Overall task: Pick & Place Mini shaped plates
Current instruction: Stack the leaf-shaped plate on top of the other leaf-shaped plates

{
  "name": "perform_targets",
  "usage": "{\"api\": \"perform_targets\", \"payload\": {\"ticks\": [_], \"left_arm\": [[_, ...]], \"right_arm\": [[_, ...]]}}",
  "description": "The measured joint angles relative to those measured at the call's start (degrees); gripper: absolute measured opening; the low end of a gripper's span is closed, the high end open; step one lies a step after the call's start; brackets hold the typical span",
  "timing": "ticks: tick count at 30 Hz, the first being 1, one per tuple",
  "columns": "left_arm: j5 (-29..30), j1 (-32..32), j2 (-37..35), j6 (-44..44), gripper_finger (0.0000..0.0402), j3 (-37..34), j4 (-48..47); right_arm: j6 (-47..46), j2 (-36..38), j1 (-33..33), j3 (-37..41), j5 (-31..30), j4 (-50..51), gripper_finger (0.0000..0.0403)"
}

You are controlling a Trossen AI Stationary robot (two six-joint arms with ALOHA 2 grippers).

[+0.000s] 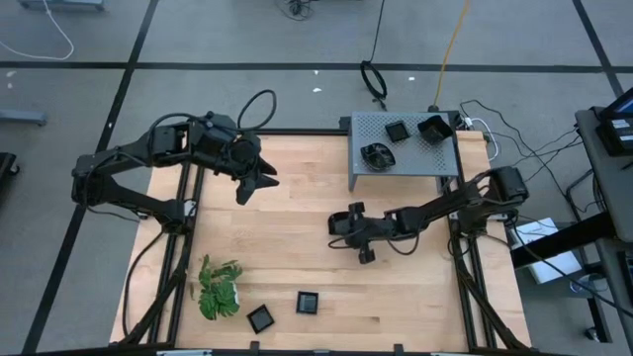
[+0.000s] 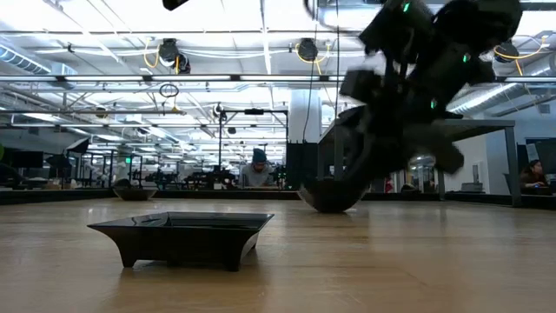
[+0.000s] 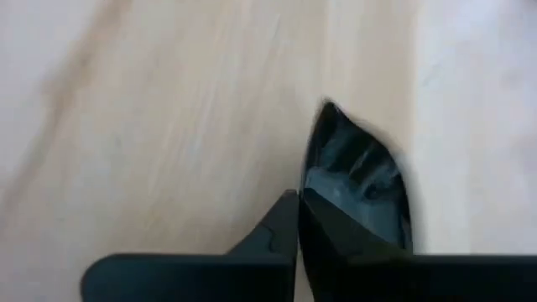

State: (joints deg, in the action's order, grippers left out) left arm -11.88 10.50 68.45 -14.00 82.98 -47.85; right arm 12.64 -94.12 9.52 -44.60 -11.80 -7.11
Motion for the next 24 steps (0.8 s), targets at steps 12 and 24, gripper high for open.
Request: {"api": "perform_targets", "payload": {"ticks": [12,24], "left_arm": [[0.02,0.0,0.0,0.35,0.0161,0.0,0.04],[5.25,0.0,0.0,0.82,0.0161,0.0,0.14]], "right_arm": [[-6.36,23.71,0.61,-0.02,-2.39,-0.82,0.0001],[-20.17,37.63,-8.01,-0.17,-27.27,0.28,0.0001]]}}
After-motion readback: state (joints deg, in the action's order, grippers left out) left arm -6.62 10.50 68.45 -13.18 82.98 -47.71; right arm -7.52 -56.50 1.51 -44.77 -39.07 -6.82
